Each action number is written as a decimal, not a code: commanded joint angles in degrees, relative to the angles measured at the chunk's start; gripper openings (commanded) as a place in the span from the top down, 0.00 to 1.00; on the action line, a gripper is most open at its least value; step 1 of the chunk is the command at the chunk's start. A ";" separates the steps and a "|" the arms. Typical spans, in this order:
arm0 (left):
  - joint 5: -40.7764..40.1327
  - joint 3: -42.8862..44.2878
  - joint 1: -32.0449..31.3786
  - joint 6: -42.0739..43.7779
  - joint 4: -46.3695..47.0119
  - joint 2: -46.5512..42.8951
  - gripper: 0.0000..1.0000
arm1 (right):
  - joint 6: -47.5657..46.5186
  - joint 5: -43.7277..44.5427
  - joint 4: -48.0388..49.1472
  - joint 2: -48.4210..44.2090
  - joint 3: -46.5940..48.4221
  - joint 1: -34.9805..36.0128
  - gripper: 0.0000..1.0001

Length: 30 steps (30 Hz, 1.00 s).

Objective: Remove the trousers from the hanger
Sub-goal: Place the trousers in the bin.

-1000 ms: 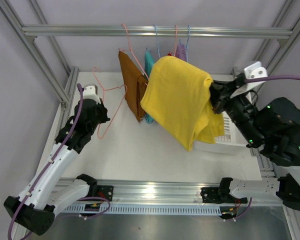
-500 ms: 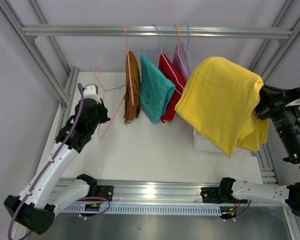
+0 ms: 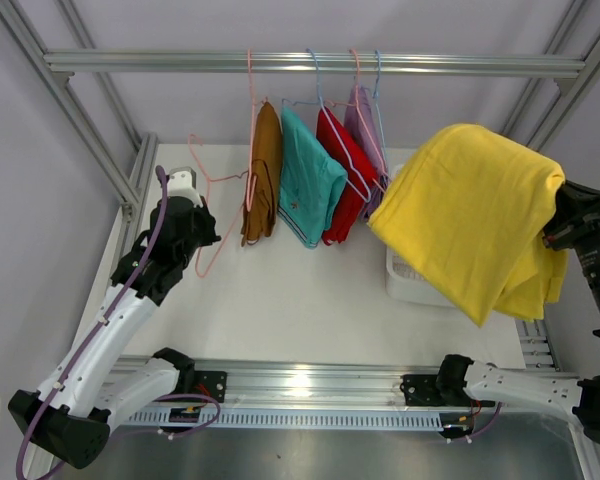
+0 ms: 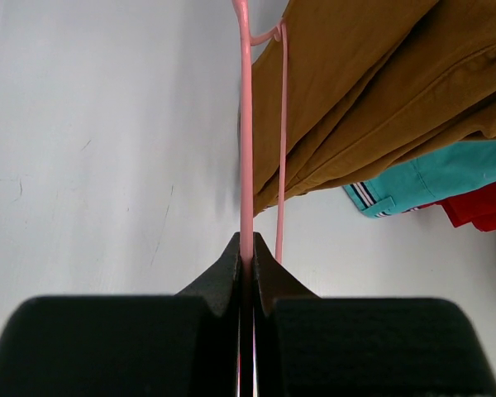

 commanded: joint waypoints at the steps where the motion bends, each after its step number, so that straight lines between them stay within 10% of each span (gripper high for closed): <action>1: 1.37 2.57 -0.61 0.91 1.04 0.05 1.00 | -0.28 1.16 4.62 -2.52 3.87 -1.02 1.00; 22: 1.46 2.75 -1.76 1.18 0.69 0.49 1.00 | 2.71 6.95 -0.04 -10.43 -4.30 -2.51 1.00; 30: 1.37 3.01 -3.07 1.35 0.25 0.84 1.00 | -1.67 16.18 12.34 -14.04 -16.25 -2.25 1.00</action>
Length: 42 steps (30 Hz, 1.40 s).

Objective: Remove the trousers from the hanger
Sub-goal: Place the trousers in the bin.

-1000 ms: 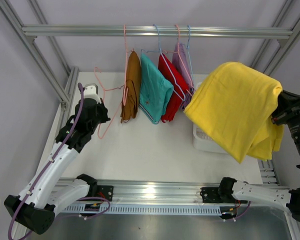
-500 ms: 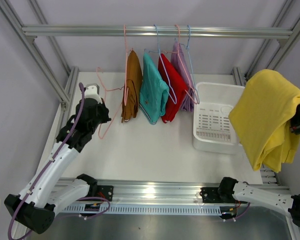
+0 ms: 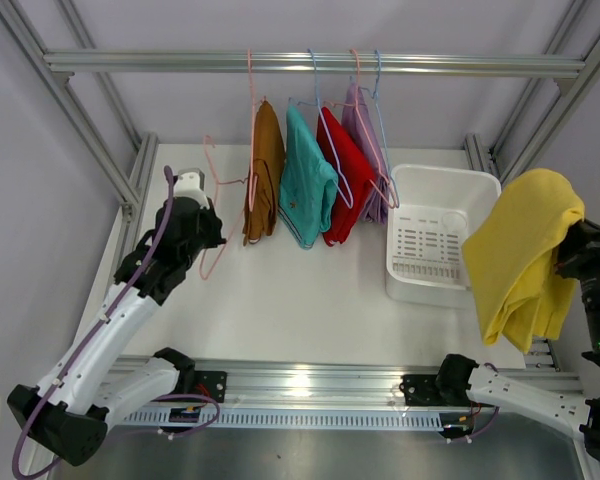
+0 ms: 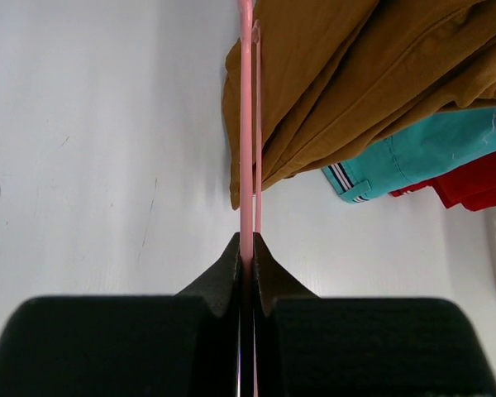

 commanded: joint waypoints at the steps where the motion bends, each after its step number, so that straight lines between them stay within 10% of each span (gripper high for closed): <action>1: 0.52 2.77 -1.00 1.42 0.89 0.23 1.00 | -3.47 4.23 15.51 -1.54 -4.75 0.26 1.00; 15: 0.25 2.95 -2.58 1.77 0.62 0.14 0.99 | -20.79 10.12 52.18 1.53 -16.11 -2.19 1.00; 42: 0.52 3.56 -5.04 2.30 0.01 0.40 1.00 | 14.09 -2.26 28.89 17.79 -19.27 -33.57 1.00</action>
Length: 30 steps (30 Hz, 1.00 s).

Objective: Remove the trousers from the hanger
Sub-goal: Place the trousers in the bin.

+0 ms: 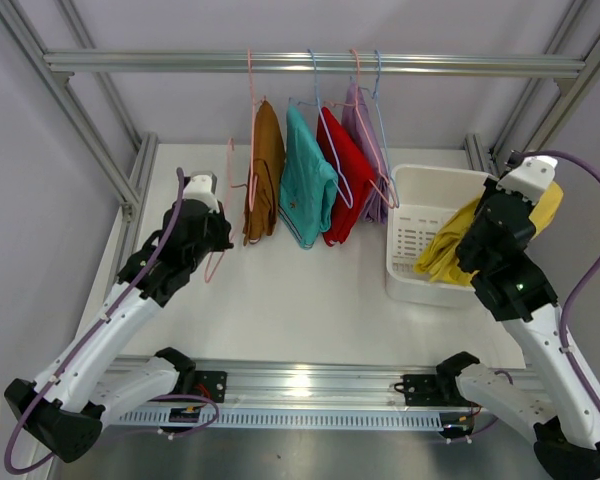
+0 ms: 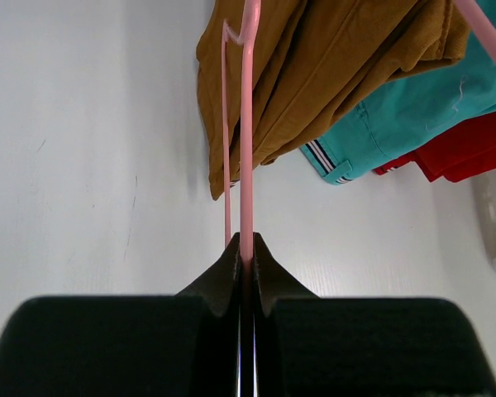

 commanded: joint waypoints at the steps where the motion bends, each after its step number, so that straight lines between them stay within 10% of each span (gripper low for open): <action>1: 0.52 2.82 -0.72 1.23 1.14 0.03 0.99 | 6.99 -4.65 2.14 -0.13 0.31 -3.36 1.00; 23: 0.87 3.35 -3.70 1.67 0.09 0.82 1.00 | 18.77 -12.39 1.95 19.73 -1.45 -7.77 1.00; 27: -0.18 3.61 -5.28 2.02 -0.26 1.35 1.00 | 19.29 -17.30 3.55 26.84 0.91 -9.53 0.17; 30: -1.59 3.96 -6.69 2.54 -0.70 1.88 1.00 | 19.12 -19.15 1.27 33.26 7.58 -9.88 0.04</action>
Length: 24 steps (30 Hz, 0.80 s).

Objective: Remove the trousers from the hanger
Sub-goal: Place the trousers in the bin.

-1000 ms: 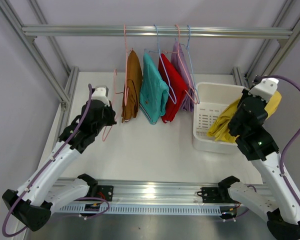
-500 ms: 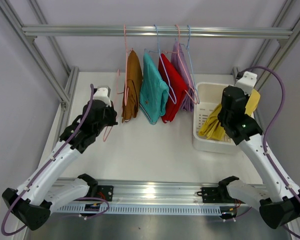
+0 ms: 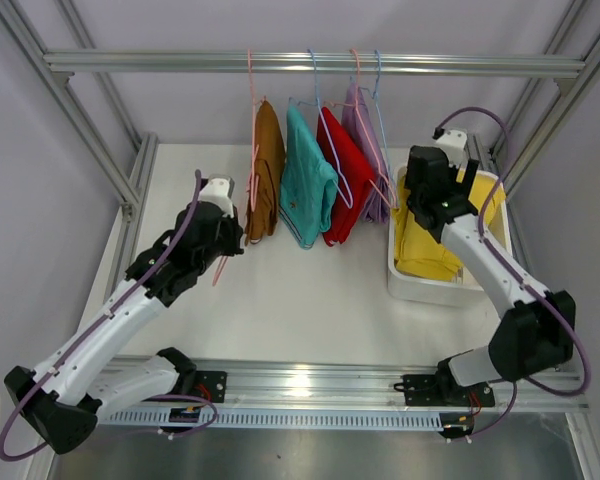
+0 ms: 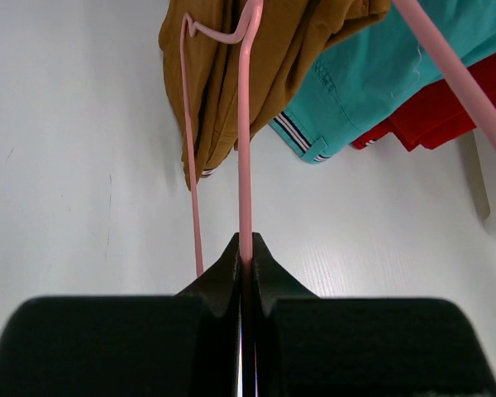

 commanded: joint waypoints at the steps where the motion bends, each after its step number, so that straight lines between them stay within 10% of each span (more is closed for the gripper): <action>1: -1.59 3.04 -1.79 1.95 0.11 0.48 0.99 | 1.66 -2.61 1.63 4.48 7.75 -0.72 0.03; 17: -1.42 3.57 -2.94 2.40 -0.42 1.27 1.00 | 4.03 -19.14 -1.80 -6.14 11.19 -7.75 0.06; 20: -1.33 3.66 -3.03 2.48 -0.42 1.36 0.99 | 4.73 -20.90 -2.24 -7.37 8.74 -9.24 0.42; 21: -1.33 3.66 -3.11 2.48 -0.51 1.36 0.99 | 5.34 -21.25 -2.07 -7.55 7.77 -9.59 0.68; 24: -1.33 3.66 -3.12 2.57 -0.51 1.45 1.00 | 6.92 -23.61 -1.80 -7.73 4.43 -10.56 0.94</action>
